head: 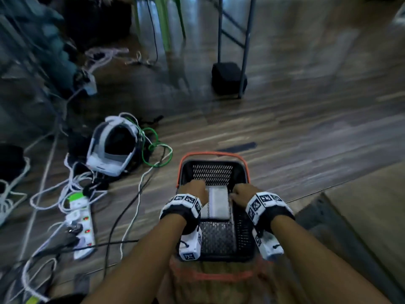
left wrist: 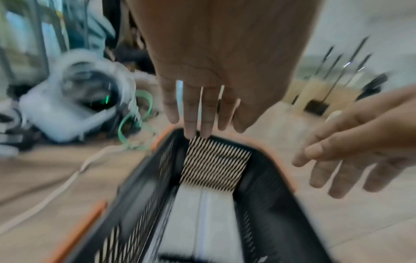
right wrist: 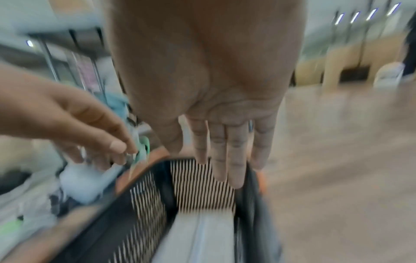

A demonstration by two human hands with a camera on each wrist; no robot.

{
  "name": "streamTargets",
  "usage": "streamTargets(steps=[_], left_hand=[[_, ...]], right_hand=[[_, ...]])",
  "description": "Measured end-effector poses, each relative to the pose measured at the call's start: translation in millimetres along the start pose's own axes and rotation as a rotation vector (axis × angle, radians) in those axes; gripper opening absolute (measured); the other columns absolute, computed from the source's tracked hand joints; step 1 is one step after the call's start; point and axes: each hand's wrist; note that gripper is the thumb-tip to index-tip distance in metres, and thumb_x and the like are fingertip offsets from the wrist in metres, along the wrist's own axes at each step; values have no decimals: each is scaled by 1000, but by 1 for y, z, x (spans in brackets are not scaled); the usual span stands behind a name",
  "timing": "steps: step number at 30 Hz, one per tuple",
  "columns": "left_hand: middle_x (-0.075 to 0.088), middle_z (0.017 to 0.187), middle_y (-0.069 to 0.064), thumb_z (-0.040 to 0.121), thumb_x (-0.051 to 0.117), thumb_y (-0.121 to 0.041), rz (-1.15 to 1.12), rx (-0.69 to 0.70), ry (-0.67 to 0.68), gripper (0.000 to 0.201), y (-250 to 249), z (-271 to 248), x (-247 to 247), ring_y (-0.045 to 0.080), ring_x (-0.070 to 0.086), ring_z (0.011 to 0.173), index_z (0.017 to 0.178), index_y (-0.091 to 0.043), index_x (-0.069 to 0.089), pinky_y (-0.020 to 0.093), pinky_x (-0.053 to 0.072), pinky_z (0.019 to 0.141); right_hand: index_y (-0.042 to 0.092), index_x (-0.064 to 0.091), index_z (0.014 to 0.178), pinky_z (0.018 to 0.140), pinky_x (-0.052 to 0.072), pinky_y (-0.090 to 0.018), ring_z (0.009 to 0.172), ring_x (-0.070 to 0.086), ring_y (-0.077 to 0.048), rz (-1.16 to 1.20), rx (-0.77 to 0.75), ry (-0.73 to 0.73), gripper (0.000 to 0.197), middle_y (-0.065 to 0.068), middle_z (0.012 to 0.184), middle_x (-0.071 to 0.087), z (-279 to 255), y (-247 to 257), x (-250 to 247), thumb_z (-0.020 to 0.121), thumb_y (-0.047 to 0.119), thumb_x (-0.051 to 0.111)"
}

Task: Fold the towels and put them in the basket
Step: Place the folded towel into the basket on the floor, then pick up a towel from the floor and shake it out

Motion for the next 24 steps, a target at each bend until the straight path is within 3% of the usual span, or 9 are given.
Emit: streamTargets(steps=[5,8,11,14,19,24], left_hand=[[64,113,15,89,47,-27,-13,119,-175,28,-43,-84,-87,33,59,103,106,-8,59,38,49,86],[62,115,15,88,48,-30,-29,169,-249,30,-68,-135,-121,35,59,105,110,-12,59,40,49,88],[58,122,14,90,47,-33,-3,204,-269,33,-93,-185,-143,33,57,110,115,-16,58,37,46,89],[55,128,12,89,50,-42,69,274,-290,38,-115,-230,-155,31,54,115,119,-19,55,39,44,91],[54,127,11,88,49,-42,143,400,-274,38,-162,-266,-154,31,54,113,117,-18,56,39,44,89],[59,121,12,89,48,-40,196,596,-290,35,-223,-292,-138,30,56,110,112,-17,60,33,43,81]], right_hand=[[1,62,104,72,36,-26,102,61,-32,73,-31,-218,28,-20,108,65,-117,9,-79,93,21,46],[-1,63,110,80,43,-30,105,60,-31,62,-17,-337,37,-18,113,65,-185,9,-107,95,29,48],[1,63,112,85,44,-31,108,59,-30,54,-1,-416,33,-17,117,64,-245,3,-118,94,26,50],[2,67,106,87,48,-35,102,61,-30,38,5,-463,34,-17,112,67,-299,-5,-117,93,28,50],[5,64,114,84,43,-29,107,60,-25,37,79,-486,36,-11,118,65,-371,-36,-110,95,32,49],[17,60,116,93,47,-39,108,58,-23,55,263,-545,37,-6,121,62,-427,-85,-99,91,42,50]])
Point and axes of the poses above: each hand's wrist, its own z-axis towards the middle knuckle, its own x-axis out of the palm, y = z × x
